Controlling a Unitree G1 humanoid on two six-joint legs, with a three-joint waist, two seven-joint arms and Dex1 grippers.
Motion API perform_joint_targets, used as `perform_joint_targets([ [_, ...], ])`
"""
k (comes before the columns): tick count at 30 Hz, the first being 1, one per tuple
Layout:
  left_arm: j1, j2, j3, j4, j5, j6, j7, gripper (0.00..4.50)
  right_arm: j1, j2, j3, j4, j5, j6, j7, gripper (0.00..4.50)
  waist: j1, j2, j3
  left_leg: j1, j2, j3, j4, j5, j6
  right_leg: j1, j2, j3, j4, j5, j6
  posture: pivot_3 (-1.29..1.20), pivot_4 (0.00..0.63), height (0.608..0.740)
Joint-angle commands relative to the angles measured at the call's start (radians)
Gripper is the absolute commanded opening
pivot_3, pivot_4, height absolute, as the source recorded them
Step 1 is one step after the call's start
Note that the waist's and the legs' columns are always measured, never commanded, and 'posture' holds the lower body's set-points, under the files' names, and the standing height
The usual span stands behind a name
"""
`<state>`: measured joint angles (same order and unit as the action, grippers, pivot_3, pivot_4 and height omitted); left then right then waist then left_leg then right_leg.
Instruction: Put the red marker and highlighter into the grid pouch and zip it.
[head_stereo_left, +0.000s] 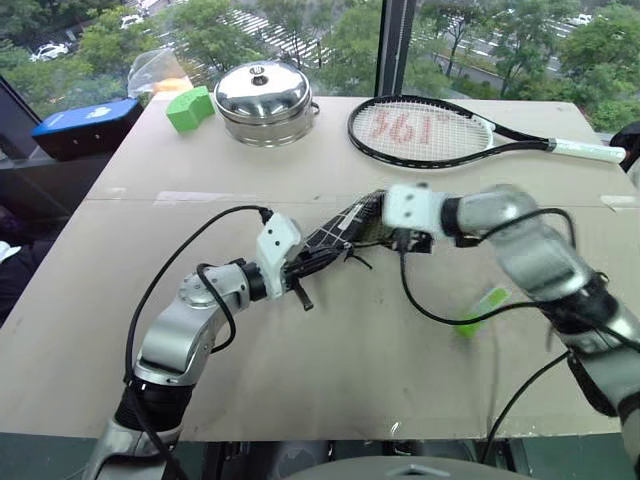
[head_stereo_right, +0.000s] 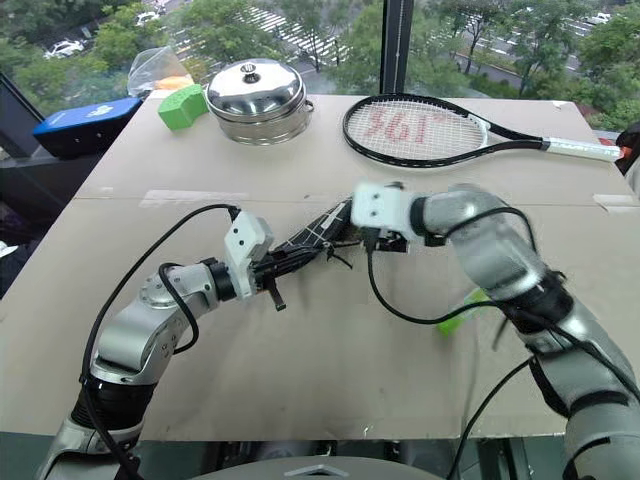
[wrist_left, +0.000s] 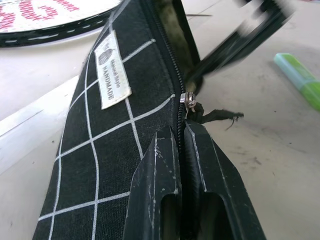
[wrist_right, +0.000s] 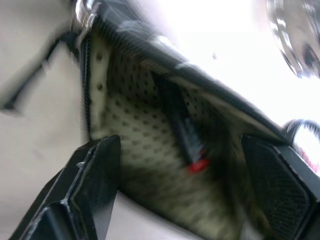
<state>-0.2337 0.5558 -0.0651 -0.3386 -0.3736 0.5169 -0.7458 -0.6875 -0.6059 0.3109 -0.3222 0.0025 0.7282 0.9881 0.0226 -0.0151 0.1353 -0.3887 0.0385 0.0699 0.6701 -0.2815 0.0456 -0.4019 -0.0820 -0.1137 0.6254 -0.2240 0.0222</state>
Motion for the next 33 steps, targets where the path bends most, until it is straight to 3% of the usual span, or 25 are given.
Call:
perform_joint_targets([
  [1, -0.018, -0.005, 0.017, -0.006, 0.003, -0.012, 0.014, 0.0, 0.127, -0.049, -0.24, -0.248, 0.163, 0.304, 0.002, 3.62, 0.002, 0.0, 0.0, 0.0, 0.0, -0.001, 0.0, 0.0, 0.0, 0.0, 0.0, 0.0, 0.0, 0.0, 0.0, 0.0, 0.15, 0.74],
  [3, -0.027, -0.007, 0.016, 0.004, 0.004, -0.013, 0.017, 0.0, 0.175, -0.025, -0.34, -0.341, 0.19, 0.467, -0.069, 3.62, -0.006, 0.001, 0.0, 0.0, -0.001, 0.001, 0.0, 0.0, 0.0, 0.0, -0.002, 0.001, 0.0, 0.0, 0.0, 0.0, 0.15, 0.74],
  [8, -0.052, -0.019, 0.006, 0.033, 0.013, -0.021, 0.011, 0.0, 0.283, 0.126, -0.516, -0.545, 0.065, 0.865, -0.35, 3.62, -0.008, 0.001, 0.0, 0.003, 0.0, 0.001, -0.001, -0.003, 0.005, 0.0, -0.004, 0.001, 0.002, 0.0, -0.001, 0.0, 0.15, 0.74],
  [12, -0.067, -0.027, -0.006, 0.05, 0.019, -0.026, 0.001, 0.0, 0.412, 0.342, -0.587, -0.623, 0.019, 0.886, -0.522, 3.62, -0.008, 0.001, 0.0, 0.002, -0.001, 0.001, -0.001, 0.0, 0.0, 0.0, 0.0, 0.002, 0.002, 0.0, -0.001, 0.0, 0.15, 0.74],
  [16, -0.079, -0.03, -0.021, 0.066, 0.024, -0.033, -0.014, 0.0, 0.525, 0.392, -0.522, -0.649, -0.036, 0.886, -0.686, 3.62, -0.009, 0.001, 0.0, 0.002, -0.001, 0.002, -0.001, 0.0, 0.0, 0.0, 0.001, 0.004, 0.001, 0.0, 0.0, 0.0, 0.15, 0.74],
  [27, -0.056, -0.037, -0.02, 0.043, 0.032, -0.024, -0.011, 0.0, 0.424, 0.728, -0.563, -0.419, -0.139, 0.886, -0.896, 3.62, -0.014, 0.001, 0.0, 0.004, 0.0, 0.004, -0.002, 0.0, 0.0, -0.001, 0.003, 0.003, 0.002, 0.0, 0.0, 0.0, 0.15, 0.74],
  [33, -0.026, -0.033, -0.003, 0.012, 0.03, -0.014, 0.011, 0.0, 0.462, 0.744, -0.543, -0.377, -0.256, 0.886, -0.866, 3.62, -0.01, -0.002, -0.003, 0.004, 0.0, 0.003, -0.002, 0.0, 0.0, 0.0, 0.003, 0.003, 0.001, 0.0, 0.0, 0.0, 0.15, 0.74],
])
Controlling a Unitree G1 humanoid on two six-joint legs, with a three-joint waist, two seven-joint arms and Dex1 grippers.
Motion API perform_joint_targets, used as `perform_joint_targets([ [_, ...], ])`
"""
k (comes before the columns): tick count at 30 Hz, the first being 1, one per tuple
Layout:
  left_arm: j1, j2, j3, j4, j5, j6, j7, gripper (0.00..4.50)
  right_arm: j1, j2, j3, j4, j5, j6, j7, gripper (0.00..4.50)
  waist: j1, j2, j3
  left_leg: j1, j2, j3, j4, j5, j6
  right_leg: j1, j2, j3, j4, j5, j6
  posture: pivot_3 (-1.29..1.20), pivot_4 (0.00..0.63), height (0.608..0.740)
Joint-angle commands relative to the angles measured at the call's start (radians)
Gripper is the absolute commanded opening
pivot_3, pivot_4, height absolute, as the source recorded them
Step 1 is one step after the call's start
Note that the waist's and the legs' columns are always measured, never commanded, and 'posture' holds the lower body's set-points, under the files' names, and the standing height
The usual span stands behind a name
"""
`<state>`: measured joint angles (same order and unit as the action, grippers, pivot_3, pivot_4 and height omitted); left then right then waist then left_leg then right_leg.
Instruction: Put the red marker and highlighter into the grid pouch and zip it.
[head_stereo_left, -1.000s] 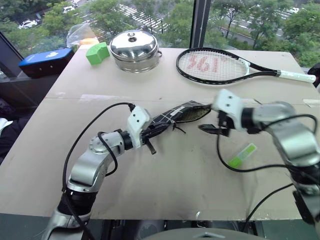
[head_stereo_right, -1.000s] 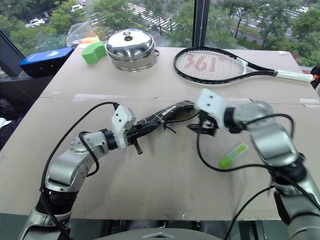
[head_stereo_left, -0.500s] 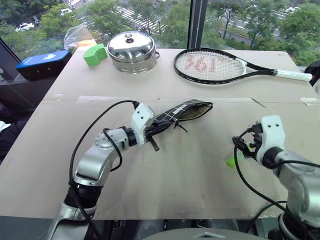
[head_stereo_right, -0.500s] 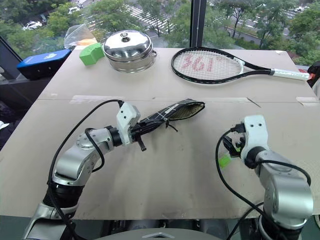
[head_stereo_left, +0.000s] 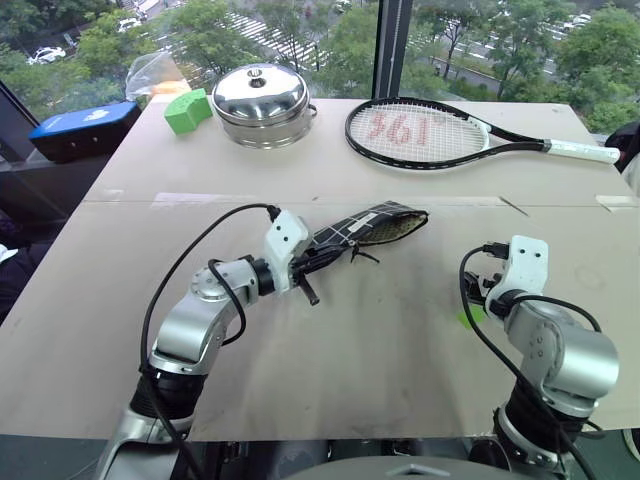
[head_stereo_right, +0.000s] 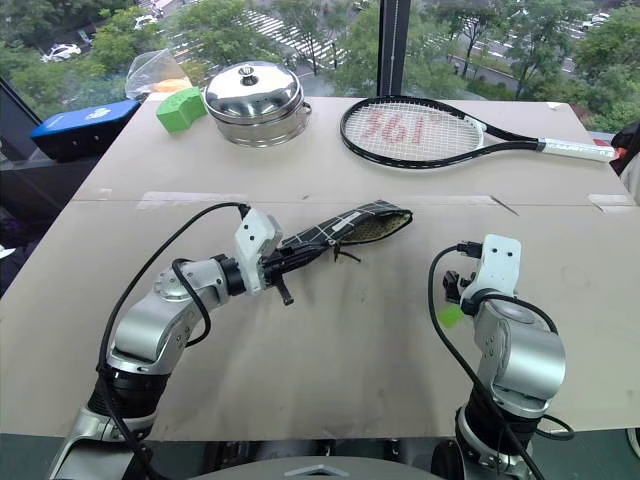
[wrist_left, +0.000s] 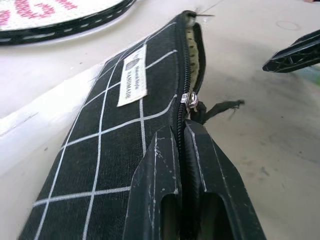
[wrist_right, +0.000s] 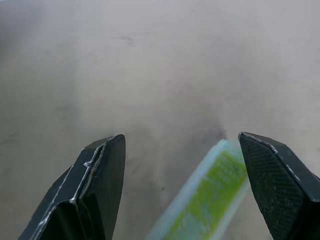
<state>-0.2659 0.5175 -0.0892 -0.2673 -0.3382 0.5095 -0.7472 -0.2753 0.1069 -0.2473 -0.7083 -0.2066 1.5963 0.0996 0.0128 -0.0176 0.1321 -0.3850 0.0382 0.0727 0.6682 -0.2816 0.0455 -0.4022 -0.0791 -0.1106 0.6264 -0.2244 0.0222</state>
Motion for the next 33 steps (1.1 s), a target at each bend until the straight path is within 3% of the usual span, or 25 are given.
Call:
perform_joint_targets([
  [1, 0.013, 0.005, 0.021, -0.064, -0.005, -0.006, 0.015, 0.0, 0.053, 0.017, 0.025, 0.006, -0.061, 0.018, 0.039, 3.38, -0.002, 0.001, 0.0, 0.0, 0.0, 0.0, 0.0, 0.0, 0.0, 0.0, 0.0, 0.0, 0.0, 0.0, 0.0, 0.0, 0.15, 0.74],
  [3, 0.023, 0.005, 0.021, -0.073, -0.006, -0.006, 0.021, 0.0, 0.051, -0.066, 0.054, -0.004, -0.043, 0.018, 0.1, 2.85, -0.002, 0.0, 0.0, 0.0, 0.0, 0.001, 0.0, 0.0, 0.0, 0.0, 0.0, 0.001, 0.0, 0.0, 0.0, 0.0, 0.15, 0.74],
  [9, 0.033, 0.002, 0.022, -0.075, -0.007, -0.009, 0.03, 0.0, -0.002, -0.316, 0.057, -0.046, 0.088, 0.018, 0.297, 2.85, -0.002, 0.005, 0.003, 0.0, -0.001, 0.001, 0.0, 0.0, 0.0, 0.0, -0.001, 0.001, -0.001, 0.0, 0.0, 0.0, 0.15, 0.74],
  [12, 0.031, 0.003, 0.022, -0.068, -0.008, -0.013, 0.028, 0.0, -0.022, -0.556, 0.035, -0.051, 0.277, 0.018, 0.436, 2.85, -0.001, 0.007, 0.005, 0.0, 0.0, 0.001, -0.001, -0.003, 0.004, 0.0, 0.0, 0.0, -0.001, 0.0, 0.0, 0.0, 0.15, 0.74],
  [15, 0.026, 0.003, 0.019, -0.061, -0.007, -0.017, 0.023, 0.0, 0.003, -0.671, -0.056, 0.022, 0.485, 0.018, 0.423, 2.85, 0.0, 0.005, 0.004, 0.0, -0.001, 0.0, -0.001, -0.003, 0.005, 0.0, -0.001, 0.001, -0.001, 0.0, 0.0, 0.0, 0.15, 0.74],
  [18, 0.024, 0.002, 0.017, -0.057, -0.005, -0.021, 0.02, 0.0, 0.053, -0.707, -0.134, 0.073, 0.758, 0.018, 0.24, 2.85, 0.001, 0.004, 0.004, 0.0, 0.0, -0.001, -0.001, -0.003, 0.005, 0.0, 0.0, 0.002, -0.002, 0.0, 0.0, 0.0, 0.15, 0.74],
  [23, 0.027, -0.001, 0.014, -0.064, -0.005, -0.018, 0.024, 0.0, 0.104, -0.769, -0.191, 0.203, 1.476, 0.018, -0.338, 2.85, 0.0, 0.003, 0.005, 0.0, 0.0, 0.001, -0.001, -0.003, 0.006, 0.0, -0.002, 0.004, -0.001, 0.0, -0.001, 0.0, 0.15, 0.74],
  [24, 0.028, -0.001, 0.014, -0.065, -0.005, -0.017, 0.024, 0.0, 0.159, -0.892, -0.096, 0.23, 1.783, -0.159, -0.574, 2.85, 0.0, 0.002, 0.005, 0.0, 0.0, 0.002, -0.001, -0.003, 0.006, 0.0, -0.003, 0.005, -0.001, 0.0, -0.001, 0.0, 0.15, 0.74],
  [26, 0.03, -0.001, 0.014, -0.067, -0.005, -0.016, 0.025, 0.0, 0.228, -1.019, 0.04, 0.243, 2.121, -0.41, -0.877, 2.85, 0.003, 0.003, 0.008, 0.0, -0.001, 0.002, 0.0, -0.004, 0.008, 0.0, -0.008, 0.005, -0.001, 0.0, -0.001, 0.0, 0.15, 0.74],
  [30, 0.032, 0.0, 0.014, -0.07, -0.004, -0.014, 0.027, 0.0, 0.255, -1.027, 0.161, 0.177, 2.179, -0.627, -1.046, 2.85, 0.001, -0.005, 0.009, 0.0, -0.001, 0.002, 0.0, -0.004, 0.008, 0.0, -0.001, 0.005, -0.002, -0.001, 0.002, 0.0, 0.15, 0.74],
  [33, 0.032, -0.001, 0.013, -0.072, -0.003, -0.014, 0.03, 0.0, 0.27, -1.036, 0.216, 0.143, 2.179, -0.697, -1.095, 2.12, 0.002, -0.005, 0.009, 0.0, 0.0, 0.004, 0.0, -0.004, 0.008, 0.0, -0.001, 0.007, -0.002, -0.002, 0.005, 0.0, 0.15, 0.74],
])
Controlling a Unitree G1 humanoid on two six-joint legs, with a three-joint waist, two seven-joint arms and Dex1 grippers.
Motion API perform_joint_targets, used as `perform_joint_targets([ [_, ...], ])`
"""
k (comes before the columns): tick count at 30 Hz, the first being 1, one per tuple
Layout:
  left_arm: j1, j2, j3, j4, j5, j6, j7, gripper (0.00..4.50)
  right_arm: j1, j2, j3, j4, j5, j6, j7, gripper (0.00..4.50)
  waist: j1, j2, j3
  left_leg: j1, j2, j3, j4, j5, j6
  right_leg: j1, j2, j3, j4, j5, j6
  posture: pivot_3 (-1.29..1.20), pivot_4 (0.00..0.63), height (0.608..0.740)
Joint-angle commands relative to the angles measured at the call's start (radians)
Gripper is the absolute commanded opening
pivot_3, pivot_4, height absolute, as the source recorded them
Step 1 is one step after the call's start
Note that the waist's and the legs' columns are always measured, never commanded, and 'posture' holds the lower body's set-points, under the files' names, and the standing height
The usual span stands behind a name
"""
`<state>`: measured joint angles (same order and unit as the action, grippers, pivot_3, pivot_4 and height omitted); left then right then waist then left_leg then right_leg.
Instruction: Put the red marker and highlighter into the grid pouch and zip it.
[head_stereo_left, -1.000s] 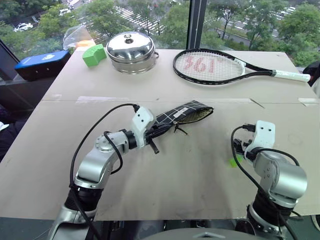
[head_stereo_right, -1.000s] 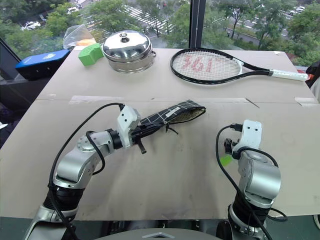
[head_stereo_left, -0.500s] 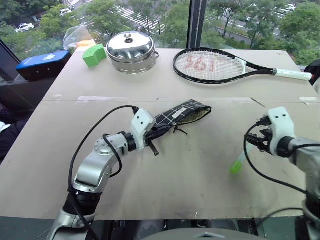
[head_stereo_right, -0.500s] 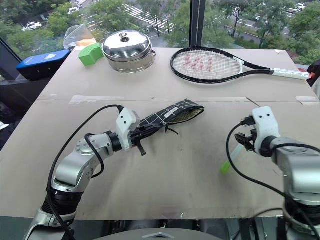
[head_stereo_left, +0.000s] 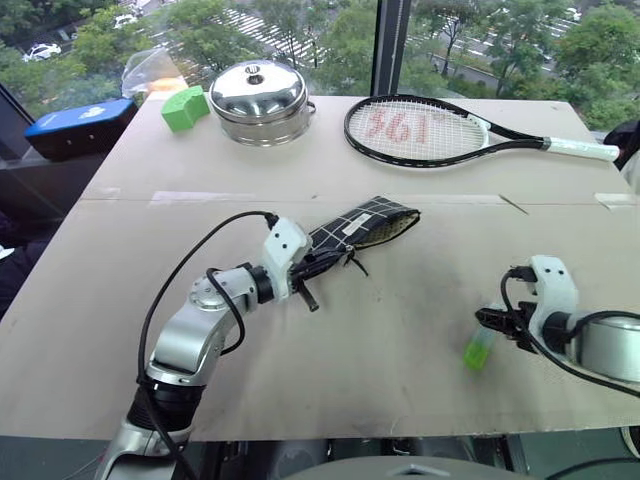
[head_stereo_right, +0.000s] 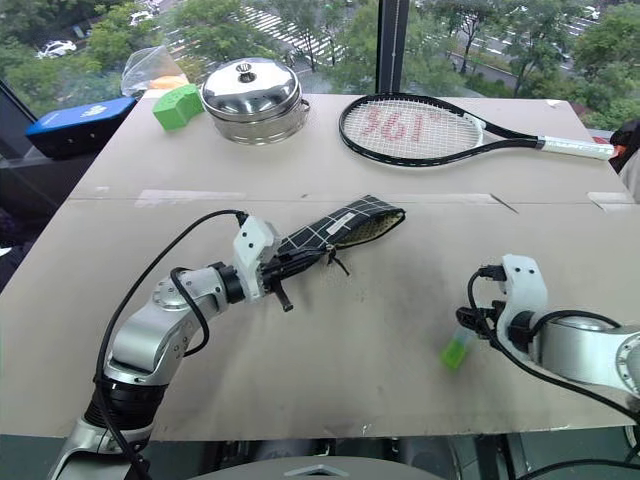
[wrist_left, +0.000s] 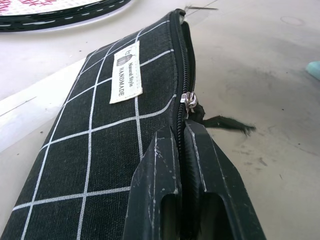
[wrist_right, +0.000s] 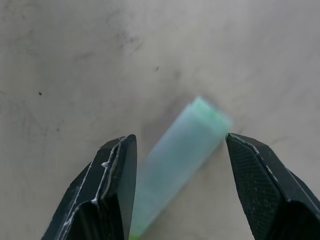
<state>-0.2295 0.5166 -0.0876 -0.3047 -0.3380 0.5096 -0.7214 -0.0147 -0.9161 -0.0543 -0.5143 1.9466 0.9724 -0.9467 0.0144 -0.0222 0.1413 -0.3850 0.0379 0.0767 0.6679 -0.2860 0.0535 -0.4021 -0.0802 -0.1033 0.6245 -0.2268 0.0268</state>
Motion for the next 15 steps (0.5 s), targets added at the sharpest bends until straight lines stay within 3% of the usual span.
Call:
perform_joint_targets([
  [1, -0.005, 0.0, 0.012, -0.035, -0.003, -0.014, 0.005, 0.0, 0.013, -0.02, 0.041, -0.065, 0.026, -0.089, -0.052, 1.45, 0.003, 0.0, 0.0, 0.0, 0.0, 0.0, 0.0, 0.0, 0.0, 0.0, 0.0, 0.0, 0.0, 0.0, 0.0, 0.0, 0.15, 0.74],
  [4, -0.005, 0.0, 0.012, -0.036, -0.003, -0.014, 0.007, 0.0, 0.009, -0.047, 0.076, -0.092, 0.026, -0.122, -0.05, 0.79, 0.003, -0.001, 0.0, 0.0, 0.0, 0.0, 0.0, 0.0, 0.0, 0.0, 0.0, 0.0, -0.001, 0.0, 0.0, 0.0, 0.15, 0.74],
  [10, -0.006, -0.001, 0.012, -0.037, -0.006, -0.013, 0.009, 0.0, -0.165, -0.25, 0.14, -0.101, 0.026, -0.031, 0.098, 0.75, 0.001, 0.002, 0.002, 0.0, 0.001, 0.001, 0.001, 0.0, 0.0, 0.0, 0.0, 0.001, -0.001, 0.0, 0.0, 0.0, 0.15, 0.74],
  [15, -0.016, -0.008, 0.014, -0.036, -0.017, -0.009, 0.005, 0.0, -0.519, -0.269, 0.21, -0.185, -0.354, 0.119, 0.535, 0.75, 0.0, 0.004, 0.002, -0.001, 0.002, 0.001, 0.0, 0.0, 0.0, -0.003, 0.001, 0.001, -0.001, 0.0, 0.0, 0.0, 0.15, 0.74],
])
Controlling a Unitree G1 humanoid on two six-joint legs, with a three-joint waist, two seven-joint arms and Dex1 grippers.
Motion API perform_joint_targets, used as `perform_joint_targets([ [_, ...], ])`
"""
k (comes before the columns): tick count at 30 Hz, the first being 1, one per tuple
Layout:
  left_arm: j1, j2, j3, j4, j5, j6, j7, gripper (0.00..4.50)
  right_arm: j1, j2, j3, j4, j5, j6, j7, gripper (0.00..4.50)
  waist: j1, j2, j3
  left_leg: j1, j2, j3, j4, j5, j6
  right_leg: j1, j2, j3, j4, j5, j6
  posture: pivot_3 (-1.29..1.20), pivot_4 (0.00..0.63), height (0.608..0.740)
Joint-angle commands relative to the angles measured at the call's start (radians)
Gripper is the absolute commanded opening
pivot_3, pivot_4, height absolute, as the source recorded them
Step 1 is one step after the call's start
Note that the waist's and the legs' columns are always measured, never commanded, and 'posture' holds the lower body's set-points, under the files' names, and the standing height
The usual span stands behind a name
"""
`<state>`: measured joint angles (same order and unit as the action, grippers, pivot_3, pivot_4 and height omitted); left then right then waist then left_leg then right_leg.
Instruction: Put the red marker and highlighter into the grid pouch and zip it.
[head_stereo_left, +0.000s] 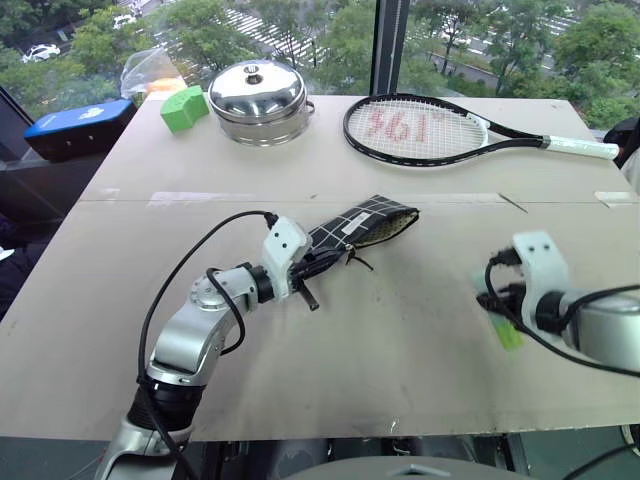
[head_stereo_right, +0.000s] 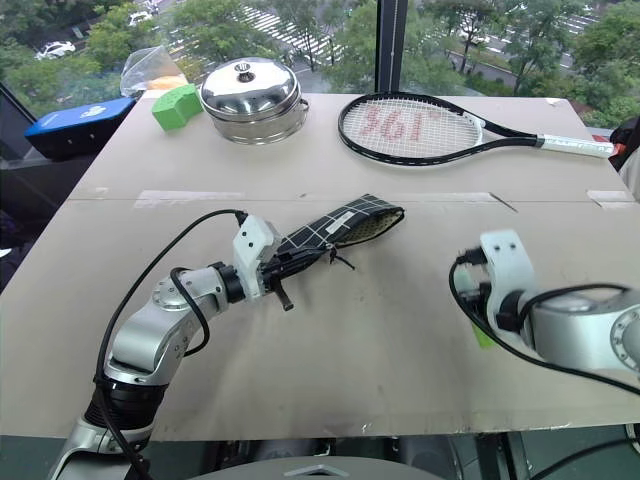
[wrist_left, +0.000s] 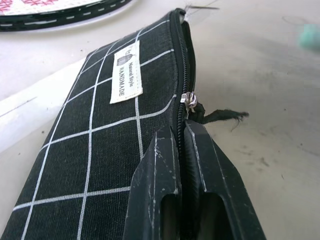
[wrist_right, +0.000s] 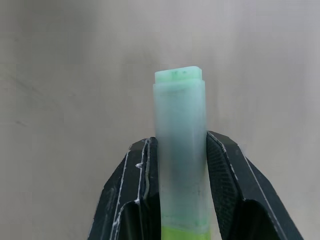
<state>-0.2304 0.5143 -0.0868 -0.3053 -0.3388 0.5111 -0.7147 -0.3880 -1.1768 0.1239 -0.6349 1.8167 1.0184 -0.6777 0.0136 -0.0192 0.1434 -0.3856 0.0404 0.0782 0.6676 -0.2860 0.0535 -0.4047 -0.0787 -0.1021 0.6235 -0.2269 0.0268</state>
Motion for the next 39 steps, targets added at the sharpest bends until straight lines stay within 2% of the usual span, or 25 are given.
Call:
perform_joint_targets([
  [1, -0.019, -0.008, 0.012, -0.037, -0.019, -0.008, -0.003, 0.0, -0.215, -0.016, 0.095, -0.079, -0.377, 0.073, 0.38, 0.75, 0.002, 0.001, -0.001, 0.0, 0.0, 0.0, 0.0, 0.0, 0.0, -0.001, 0.001, 0.0, 0.0, 0.0, 0.0, 0.0, 0.15, 0.74],
  [4, -0.035, -0.016, 0.006, -0.038, -0.021, -0.001, -0.005, 0.0, -0.382, -0.015, 0.318, -0.087, -0.81, 0.011, 0.669, 0.75, 0.005, 0.0, -0.003, -0.004, 0.0, -0.003, 0.0, 0.0, 0.0, -0.003, -0.001, -0.003, -0.001, 0.002, -0.003, 0.0, 0.15, 0.74],
  [6, -0.048, -0.021, 0.002, -0.036, -0.022, 0.001, -0.004, 0.0, -0.454, 0.012, 0.449, -0.059, -1.038, -0.062, 0.812, 0.75, 0.005, 0.0, -0.003, -0.011, -0.001, -0.003, 0.001, 0.0, 0.0, -0.007, -0.002, -0.003, -0.002, 0.003, -0.004, 0.0, 0.15, 0.74],
  [9, -0.071, -0.031, -0.002, -0.032, -0.024, 0.005, -0.001, 0.0, -0.526, 0.076, 0.607, 0.006, -1.327, -0.172, 0.97, 0.75, 0.0, 0.0, -0.003, -0.011, -0.002, -0.001, 0.003, 0.002, -0.003, -0.007, -0.003, -0.002, -0.002, 0.003, -0.004, 0.0, 0.15, 0.74],
  [13, -0.079, -0.043, -0.005, -0.048, -0.036, 0.018, -0.004, 0.0, -0.561, 0.165, 0.705, 0.117, -1.596, -0.277, 1.086, 0.75, 0.0, 0.0, -0.003, -0.011, -0.002, -0.001, 0.003, 0.003, -0.004, -0.007, -0.002, -0.003, -0.002, 0.003, -0.004, 0.0, 0.15, 0.74],
  [20, -0.077, -0.051, -0.014, -0.082, -0.054, 0.032, -0.016, 0.0, -0.572, 0.292, 0.747, 0.279, -1.923, -0.427, 1.245, 0.75, 0.001, 0.0, -0.003, -0.01, -0.002, -0.001, 0.004, 0.003, -0.005, -0.006, -0.002, -0.006, 0.001, 0.003, -0.004, 0.0, 0.15, 0.74],
  [25, -0.079, -0.059, -0.027, -0.091, -0.058, 0.026, -0.02, 0.0, -0.591, 0.38, 0.777, 0.408, -2.135, -0.633, 1.325, 0.74, -0.002, 0.0, -0.003, -0.009, -0.002, -0.001, 0.004, 0.004, -0.006, -0.005, -0.002, -0.007, 0.002, 0.003, -0.004, 0.0, 0.15, 0.74],
  [29, -0.078, -0.058, -0.029, -0.091, -0.058, 0.024, -0.02, 0.0, -0.573, 0.44, 0.739, 0.5, -2.214, -0.773, 1.363, 0.74, -0.001, 0.0, -0.003, -0.008, -0.002, -0.002, 0.004, 0.005, -0.008, -0.005, -0.001, -0.008, 0.002, 0.003, -0.004, 0.0, 0.15, 0.74],
  [31, -0.076, -0.062, -0.036, -0.089, -0.053, 0.019, -0.019, 0.0, -0.567, 0.486, 0.717, 0.571, -2.179, -0.824, 1.42, 0.74, -0.002, 0.0, -0.003, -0.008, -0.002, -0.002, 0.004, 0.005, -0.008, -0.005, -0.001, -0.008, 0.002, 0.003, -0.004, 0.0, 0.15, 0.74],
  [32, -0.075, -0.064, -0.039, -0.089, -0.052, 0.017, -0.018, 0.0, -0.549, 0.506, 0.685, 0.595, -2.152, -0.824, 1.431, 1.54, -0.002, 0.0, -0.003, -0.008, -0.002, -0.002, 0.004, 0.005, -0.008, -0.005, -0.001, -0.008, 0.002, 0.003, -0.004, 0.0, 0.15, 0.74],
  [35, -0.075, -0.063, -0.038, -0.079, -0.045, 0.014, -0.015, 0.0, -0.498, 0.513, 0.582, 0.586, -2.107, -0.808, 1.45, 2.59, 0.003, 0.0, -0.003, -0.008, -0.002, -0.004, 0.005, 0.005, -0.008, -0.004, -0.001, -0.01, 0.002, 0.003, -0.004, 0.0, 0.15, 0.74],
  [36, -0.077, -0.061, -0.034, -0.071, -0.042, 0.013, -0.014, 0.0, -0.472, 0.511, 0.525, 0.543, -2.063, -0.756, 1.476, 3.12, 0.003, 0.0, -0.003, -0.008, -0.002, -0.004, 0.005, 0.005, -0.008, -0.004, -0.002, -0.01, 0.002, 0.003, -0.004, 0.0, 0.15, 0.74],
  [37, -0.076, -0.058, -0.031, -0.065, -0.039, 0.012, -0.013, 0.0, -0.445, 0.506, 0.47, 0.492, -2.014, -0.696, 1.508, 3.45, 0.004, 0.0, -0.003, -0.008, -0.002, -0.004, 0.005, 0.005, -0.008, -0.003, -0.002, -0.01, 0.002, 0.003, -0.004, 0.0, 0.15, 0.74],
  [38, -0.075, -0.054, -0.028, -0.061, -0.036, 0.012, -0.012, 0.0, -0.42, 0.499, 0.418, 0.438, -1.96, -0.628, 1.548, 4.03, 0.002, 0.0, -0.003, -0.009, -0.002, -0.004, 0.005, 0.005, -0.008, -0.003, -0.002, -0.01, 0.002, 0.003, -0.004, 0.0, 0.15, 0.74],
  [39, -0.076, -0.05, -0.026, -0.055, -0.032, 0.01, -0.01, 0.0, -0.394, 0.491, 0.345, 0.364, -1.87, -0.507, 1.594, 4.47, 0.001, 0.0, -0.003, -0.009, -0.002, -0.004, 0.005, 0.005, -0.008, -0.003, -0.002, -0.01, 0.002, 0.004, -0.003, 0.0, 0.15, 0.74],
])
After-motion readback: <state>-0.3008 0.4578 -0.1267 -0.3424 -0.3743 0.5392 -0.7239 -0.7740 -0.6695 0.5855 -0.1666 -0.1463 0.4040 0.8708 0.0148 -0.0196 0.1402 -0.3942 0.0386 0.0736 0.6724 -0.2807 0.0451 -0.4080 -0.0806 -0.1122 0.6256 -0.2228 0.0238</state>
